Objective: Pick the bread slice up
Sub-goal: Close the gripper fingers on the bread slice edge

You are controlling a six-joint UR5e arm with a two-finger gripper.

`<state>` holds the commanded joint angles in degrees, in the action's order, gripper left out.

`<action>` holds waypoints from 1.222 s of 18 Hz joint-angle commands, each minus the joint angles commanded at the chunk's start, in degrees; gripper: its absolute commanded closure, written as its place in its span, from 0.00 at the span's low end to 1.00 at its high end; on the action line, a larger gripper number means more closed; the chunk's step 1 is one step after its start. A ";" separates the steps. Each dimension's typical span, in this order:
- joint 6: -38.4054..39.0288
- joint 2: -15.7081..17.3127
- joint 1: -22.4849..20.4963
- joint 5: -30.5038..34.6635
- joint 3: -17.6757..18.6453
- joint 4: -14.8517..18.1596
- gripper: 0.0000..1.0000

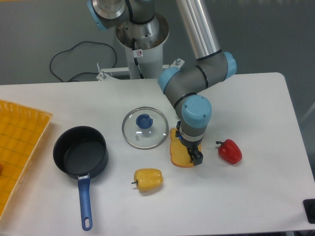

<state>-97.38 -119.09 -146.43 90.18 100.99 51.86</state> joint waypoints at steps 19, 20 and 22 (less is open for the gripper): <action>-0.09 -0.62 0.26 0.26 0.00 -1.67 0.13; -0.09 -0.62 0.26 0.35 0.00 -1.67 0.14; -0.09 -0.70 0.26 0.35 -0.09 -1.58 0.19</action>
<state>-97.47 -119.79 -146.16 90.53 100.90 50.27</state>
